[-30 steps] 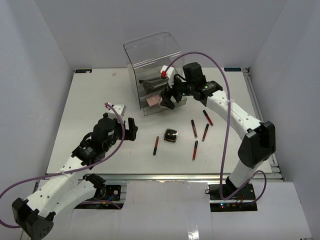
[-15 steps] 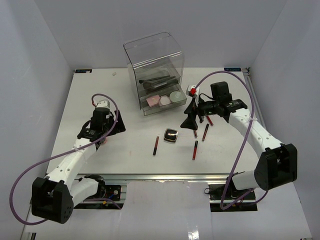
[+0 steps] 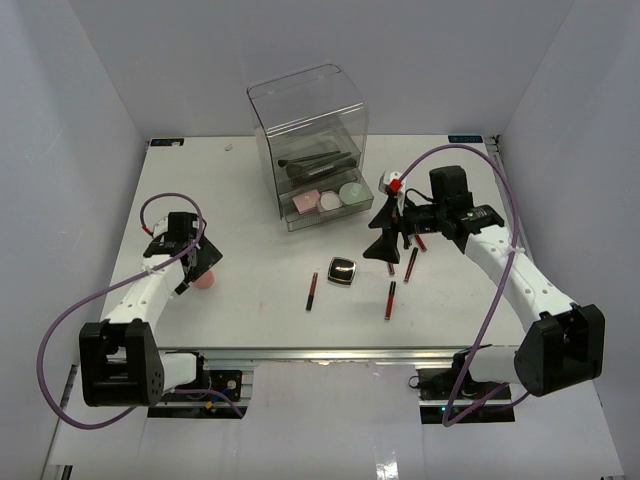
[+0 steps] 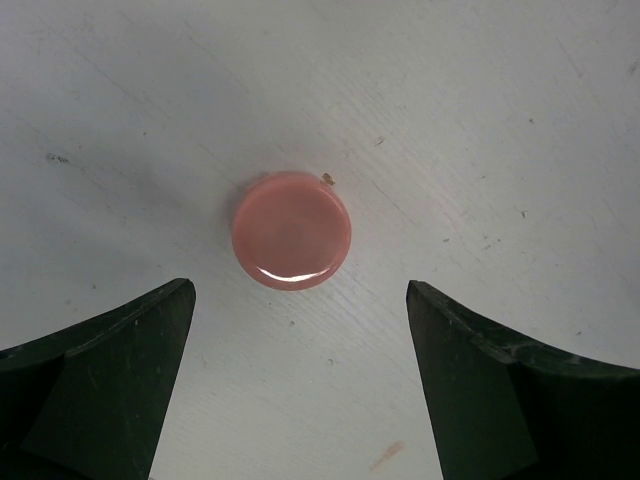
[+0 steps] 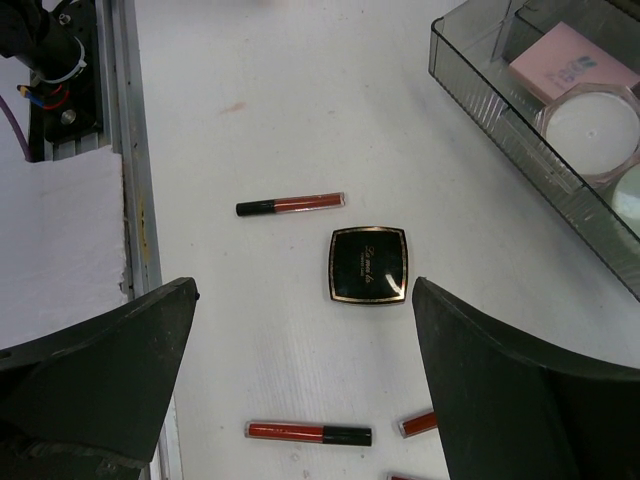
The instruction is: Organize the makeup
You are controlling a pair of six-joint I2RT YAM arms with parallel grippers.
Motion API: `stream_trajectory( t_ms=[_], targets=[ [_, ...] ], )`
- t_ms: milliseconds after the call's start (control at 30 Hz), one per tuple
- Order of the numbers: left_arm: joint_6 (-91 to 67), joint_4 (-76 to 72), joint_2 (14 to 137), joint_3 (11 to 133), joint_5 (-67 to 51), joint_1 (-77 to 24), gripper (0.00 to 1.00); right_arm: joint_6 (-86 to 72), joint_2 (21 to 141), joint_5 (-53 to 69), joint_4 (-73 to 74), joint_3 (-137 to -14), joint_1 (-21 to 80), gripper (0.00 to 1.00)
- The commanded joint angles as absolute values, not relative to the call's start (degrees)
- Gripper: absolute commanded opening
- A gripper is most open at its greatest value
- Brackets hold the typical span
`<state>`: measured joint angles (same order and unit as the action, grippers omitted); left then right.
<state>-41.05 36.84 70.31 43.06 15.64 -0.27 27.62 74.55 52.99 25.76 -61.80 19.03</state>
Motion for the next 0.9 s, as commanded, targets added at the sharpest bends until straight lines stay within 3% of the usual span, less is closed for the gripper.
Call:
stream_trajectory(
  t_ms=[0,867],
  targets=[
    [-44.05,39.24,72.99,45.26,16.69,1.25,0.98,28.23,71.33,54.72,24.35,-60.38,18.80,0.94],
    [-42.56,34.60,81.48,46.11,11.89,4.39,0.88,30.15,68.99,53.00,24.35,-54.99,18.46,0.94]
  ],
)
